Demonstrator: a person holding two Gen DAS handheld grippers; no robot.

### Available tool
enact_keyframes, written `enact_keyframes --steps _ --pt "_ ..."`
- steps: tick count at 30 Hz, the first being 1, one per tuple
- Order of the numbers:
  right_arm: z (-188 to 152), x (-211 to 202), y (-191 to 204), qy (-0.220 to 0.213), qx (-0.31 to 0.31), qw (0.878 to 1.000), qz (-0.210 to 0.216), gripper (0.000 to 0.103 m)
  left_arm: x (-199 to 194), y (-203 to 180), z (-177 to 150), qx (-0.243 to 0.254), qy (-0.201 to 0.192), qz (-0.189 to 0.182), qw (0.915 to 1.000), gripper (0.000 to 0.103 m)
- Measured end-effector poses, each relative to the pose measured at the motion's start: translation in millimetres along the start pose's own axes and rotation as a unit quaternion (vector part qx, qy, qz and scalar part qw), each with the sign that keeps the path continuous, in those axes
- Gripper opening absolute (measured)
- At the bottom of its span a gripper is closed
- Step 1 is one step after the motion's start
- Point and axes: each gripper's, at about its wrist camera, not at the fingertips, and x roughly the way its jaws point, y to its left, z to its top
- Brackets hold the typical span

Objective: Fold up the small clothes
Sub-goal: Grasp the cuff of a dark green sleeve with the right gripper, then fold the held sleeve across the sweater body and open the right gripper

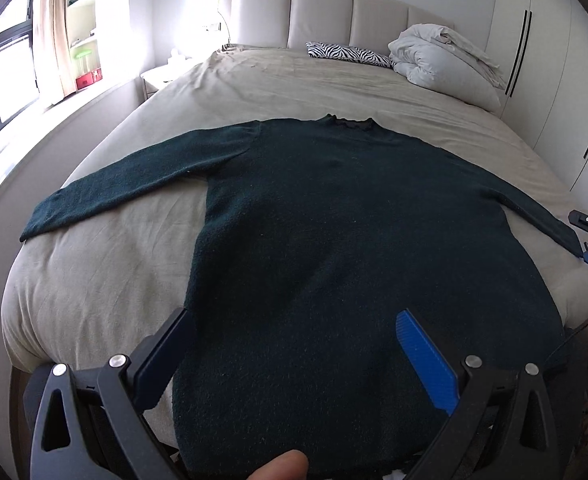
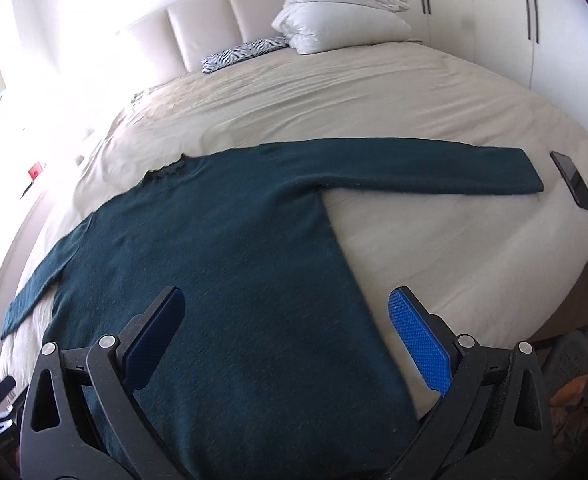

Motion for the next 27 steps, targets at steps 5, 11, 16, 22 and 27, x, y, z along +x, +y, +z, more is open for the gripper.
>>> enact_keyframes --steps 5,11,16,22,27 --pt "38.9 29.3 -166.1 -0.017 0.219 0.975 -0.018 0.1 10.2 8.8 15.4 -0.039 0.004 -0.029 0.9988 0.103" --pt "45.4 72.3 -300.5 0.0 0.369 0.929 -0.005 0.076 44.9 14.8 33.2 -0.097 0.054 -0.119 0.9866 0.103" --pt "61.1 91.5 -341.2 -0.04 0.404 0.914 0.023 0.068 61.8 9.2 37.6 -0.103 0.081 -0.11 0.9852 0.103" --pt "80.8 120.3 -365.3 -0.023 0.389 0.921 0.009 0.014 78.2 17.6 45.0 -0.13 0.092 -0.142 0.9769 0.102" --pt "117.9 115.8 -310.5 -0.026 0.317 0.948 0.0 0.007 85.9 24.1 59.8 -0.139 0.081 -0.158 0.9741 0.099"
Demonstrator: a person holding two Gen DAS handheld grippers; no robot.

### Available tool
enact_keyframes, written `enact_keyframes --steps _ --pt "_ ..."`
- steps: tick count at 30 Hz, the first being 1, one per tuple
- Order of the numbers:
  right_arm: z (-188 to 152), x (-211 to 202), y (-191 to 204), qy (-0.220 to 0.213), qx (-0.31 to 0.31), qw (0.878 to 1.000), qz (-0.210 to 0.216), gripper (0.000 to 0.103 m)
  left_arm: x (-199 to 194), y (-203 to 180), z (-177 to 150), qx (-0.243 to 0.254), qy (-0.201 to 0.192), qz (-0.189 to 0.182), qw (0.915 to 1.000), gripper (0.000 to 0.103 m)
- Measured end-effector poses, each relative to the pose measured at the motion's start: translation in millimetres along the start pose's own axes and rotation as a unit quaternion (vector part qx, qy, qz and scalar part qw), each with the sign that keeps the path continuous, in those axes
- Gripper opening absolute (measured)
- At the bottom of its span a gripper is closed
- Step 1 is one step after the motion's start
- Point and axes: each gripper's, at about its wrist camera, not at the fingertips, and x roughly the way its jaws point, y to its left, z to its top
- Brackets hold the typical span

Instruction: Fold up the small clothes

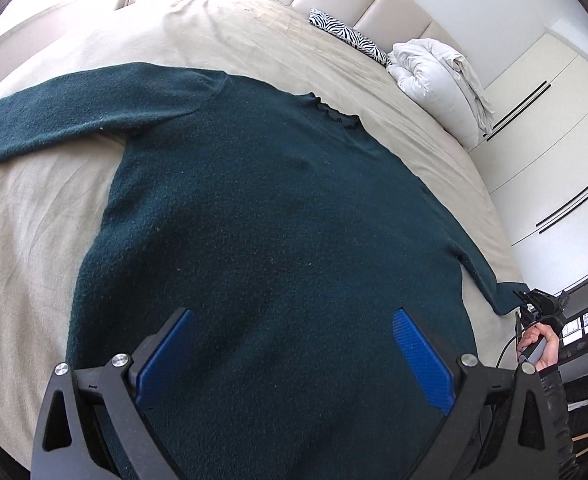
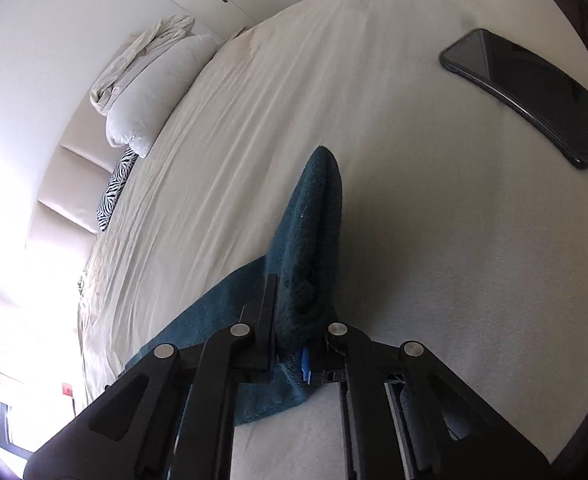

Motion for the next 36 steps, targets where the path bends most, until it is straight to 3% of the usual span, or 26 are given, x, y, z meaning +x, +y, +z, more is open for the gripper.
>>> enact_keyframes --steps 3,6,12,15,18,20,22,24,27,30,32,36 --pt "-18.9 -4.0 72.1 0.008 -0.088 0.996 0.012 0.007 3.1 4.6 12.4 -0.012 -0.007 -0.013 0.9998 0.099" --pt "-59.7 -2.7 155.8 0.031 -0.179 0.982 0.051 0.007 4.3 13.8 21.5 -0.025 -0.013 -0.027 0.9992 0.097" --pt "-194.9 22.6 293.6 0.116 -0.298 0.939 0.13 0.007 4.8 41.0 31.1 -0.058 -0.019 -0.046 0.9971 0.096" --pt "-280.4 37.0 325.4 0.158 -0.334 0.92 0.133 0.007 5.0 52.0 36.7 -0.07 -0.022 -0.053 0.9959 0.096" --pt "-347.4 52.5 330.8 0.199 -0.351 0.907 0.123 0.01 9.8 53.5 44.7 -0.069 -0.021 -0.057 0.9958 0.096" --pt "-380.5 56.6 325.5 0.208 -0.37 0.898 0.115 0.023 15.9 48.7 51.1 -0.063 -0.017 -0.063 0.9959 0.096" --pt "-390.4 54.4 312.8 0.222 -0.371 0.891 0.138 0.049 24.9 39.8 58.4 -0.053 -0.014 -0.067 0.9963 0.096" --pt "-383.5 36.8 299.5 0.213 -0.36 0.894 0.159 0.056 38.7 27.6 66.7 -0.044 -0.006 -0.07 0.9965 0.096" --pt "-366.5 6.1 286.2 0.203 -0.355 0.895 0.18 0.056 64.6 2.8 80.3 -0.033 0.011 -0.084 0.9959 0.096" --pt "-339.8 -12.1 272.3 0.201 -0.33 0.903 0.187 0.056 96.4 -26.9 94.8 -0.006 0.029 -0.075 0.9967 0.094" --pt "-323.9 -23.2 252.6 0.204 -0.304 0.909 0.196 0.057 120.3 -41.9 103.0 0.005 0.051 -0.06 0.9969 0.076" --pt "-293.0 -36.1 219.0 0.192 -0.265 0.923 0.202 0.056 158.5 -64.4 115.9 0.03 0.073 -0.026 0.9965 0.058"
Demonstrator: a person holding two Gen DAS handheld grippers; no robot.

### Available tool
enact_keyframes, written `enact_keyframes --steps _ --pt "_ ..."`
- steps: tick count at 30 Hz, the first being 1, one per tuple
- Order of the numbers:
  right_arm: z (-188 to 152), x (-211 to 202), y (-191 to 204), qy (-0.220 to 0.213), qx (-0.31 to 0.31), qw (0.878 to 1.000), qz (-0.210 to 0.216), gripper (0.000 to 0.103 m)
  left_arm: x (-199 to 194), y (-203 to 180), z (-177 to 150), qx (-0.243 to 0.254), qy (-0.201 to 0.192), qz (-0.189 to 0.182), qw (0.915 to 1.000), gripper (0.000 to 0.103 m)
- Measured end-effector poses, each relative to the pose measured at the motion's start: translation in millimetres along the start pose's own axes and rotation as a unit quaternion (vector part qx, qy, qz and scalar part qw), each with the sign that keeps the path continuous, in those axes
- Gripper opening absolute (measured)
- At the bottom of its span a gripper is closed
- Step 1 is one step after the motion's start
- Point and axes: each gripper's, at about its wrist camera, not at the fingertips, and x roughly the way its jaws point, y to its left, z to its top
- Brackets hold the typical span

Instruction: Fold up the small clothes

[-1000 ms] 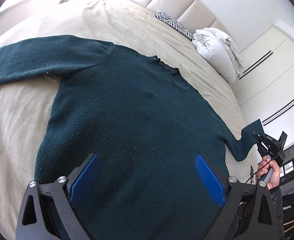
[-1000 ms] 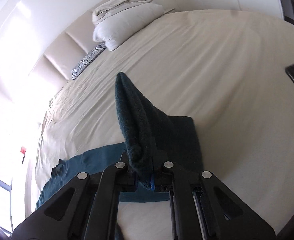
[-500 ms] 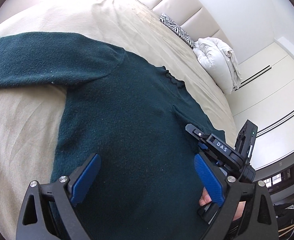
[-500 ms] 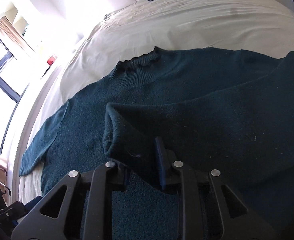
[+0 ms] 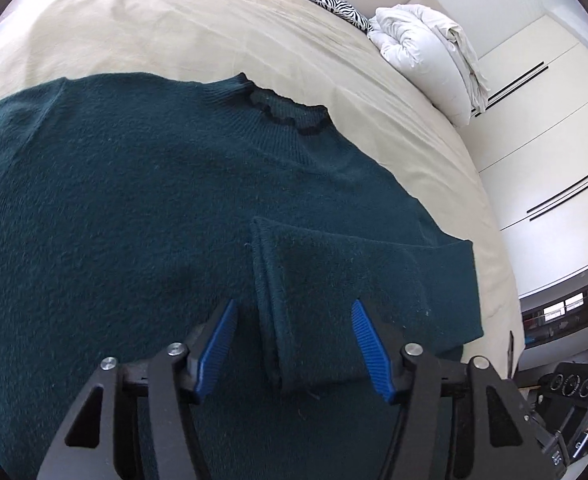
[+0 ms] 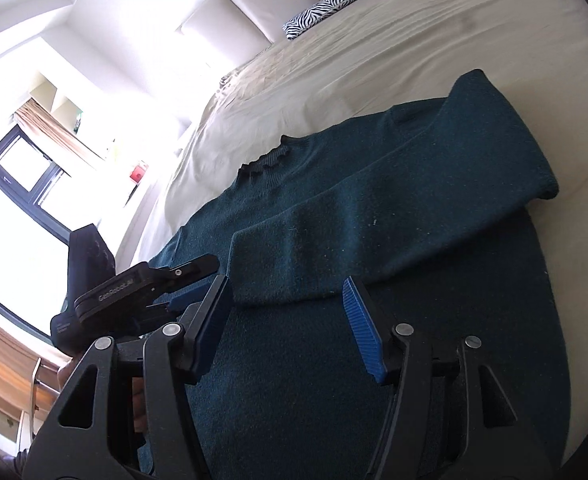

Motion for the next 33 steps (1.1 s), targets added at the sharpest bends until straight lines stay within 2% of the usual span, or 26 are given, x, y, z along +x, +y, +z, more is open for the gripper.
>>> enact_keyframes --steps 3,5,6,9,13,16,19,22,25,33 --pt "3.4 -19.9 -25.4 -0.018 0.031 0.999 0.0 0.056 15.0 -9.5 6.2 0.017 0.004 0.033 0.9993 0.041" --pt "7.4 -30.0 -42.5 -0.025 0.051 0.998 -0.002 0.056 17.8 -14.7 7.4 0.038 0.002 0.053 0.9979 0.013" --pt "9.5 -35.8 -50.2 -0.03 0.058 0.998 -0.005 0.056 16.5 -16.0 7.4 0.046 0.001 0.054 0.9975 0.01" --pt "20.1 -45.2 -67.8 -0.042 0.073 0.996 -0.017 0.056 5.1 -18.5 10.1 0.056 -0.015 0.047 0.9972 0.009" --pt "37.9 -59.6 -93.8 -0.055 0.082 0.994 -0.044 0.056 -18.1 -15.7 17.8 0.075 -0.071 0.049 0.9934 0.009" --pt "58.8 -68.1 -116.5 -0.066 0.088 0.992 -0.065 0.056 -23.7 0.0 22.9 0.067 -0.104 0.057 0.9907 0.008" --pt "79.2 -71.6 -144.0 -0.061 0.107 0.989 -0.082 0.056 -14.7 23.3 23.4 0.044 -0.106 0.073 0.9907 0.008" --pt "97.2 -60.9 -164.8 -0.048 0.117 0.987 -0.095 0.056 -13.8 41.7 17.7 0.023 -0.124 0.068 0.9897 0.009" --pt "111.8 -49.8 -177.5 -0.038 0.118 0.987 -0.103 0.056 -12.5 42.2 13.6 0.038 -0.145 0.072 0.9861 0.009" --pt "139.0 5.0 -165.6 0.004 0.082 0.991 -0.107 0.056 -21.5 40.8 11.2 0.046 -0.19 0.08 0.9775 0.008"
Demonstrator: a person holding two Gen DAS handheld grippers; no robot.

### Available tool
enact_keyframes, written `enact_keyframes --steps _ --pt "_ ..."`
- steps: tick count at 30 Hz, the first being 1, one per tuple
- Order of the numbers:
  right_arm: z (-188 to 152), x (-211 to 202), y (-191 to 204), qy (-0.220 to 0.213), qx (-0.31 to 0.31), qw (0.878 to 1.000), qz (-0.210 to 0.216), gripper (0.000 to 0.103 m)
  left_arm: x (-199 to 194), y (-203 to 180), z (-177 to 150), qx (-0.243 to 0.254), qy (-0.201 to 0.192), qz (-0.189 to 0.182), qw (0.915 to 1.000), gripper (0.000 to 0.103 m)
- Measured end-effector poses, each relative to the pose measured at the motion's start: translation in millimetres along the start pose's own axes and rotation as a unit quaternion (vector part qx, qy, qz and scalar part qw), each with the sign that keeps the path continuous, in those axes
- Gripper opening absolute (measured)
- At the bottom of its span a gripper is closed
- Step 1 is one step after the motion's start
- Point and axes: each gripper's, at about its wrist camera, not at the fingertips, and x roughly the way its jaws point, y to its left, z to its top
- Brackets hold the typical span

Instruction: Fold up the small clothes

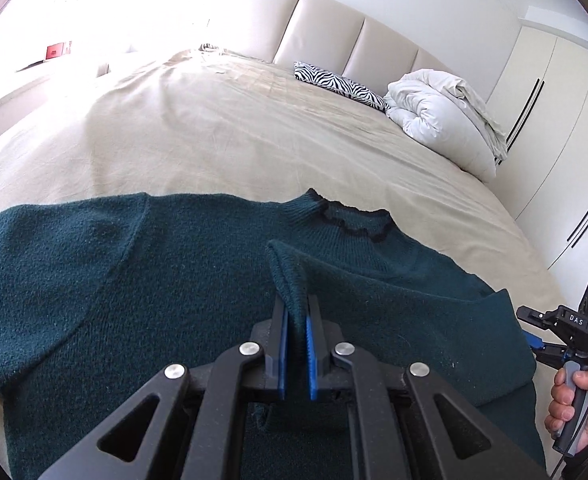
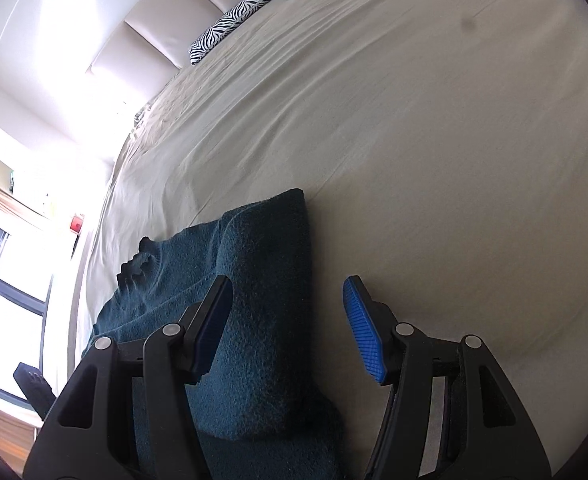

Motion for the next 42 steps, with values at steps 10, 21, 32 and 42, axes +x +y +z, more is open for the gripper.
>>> enact_keyframes --steps 10,21,32,42 --pt "22.5 56.7 11.4 0.012 -0.014 0.999 -0.041 0.005 13.2 15.1 -13.9 -0.019 0.019 -0.002 0.9996 0.009" --pt "1.4 2.8 1.5 -0.007 0.0 1.0 0.001 0.056 16.0 25.5 -17.0 -0.044 0.029 -0.022 0.9984 0.012" --pt "-40.4 19.5 29.1 0.054 -0.111 0.988 -0.096 0.018 14.1 25.8 -19.3 -0.044 0.026 -0.023 0.9984 0.012" --pt "-48.4 13.8 2.9 0.017 -0.08 0.995 -0.064 0.014 12.0 27.4 -19.5 -0.046 0.026 -0.023 0.9983 0.013"
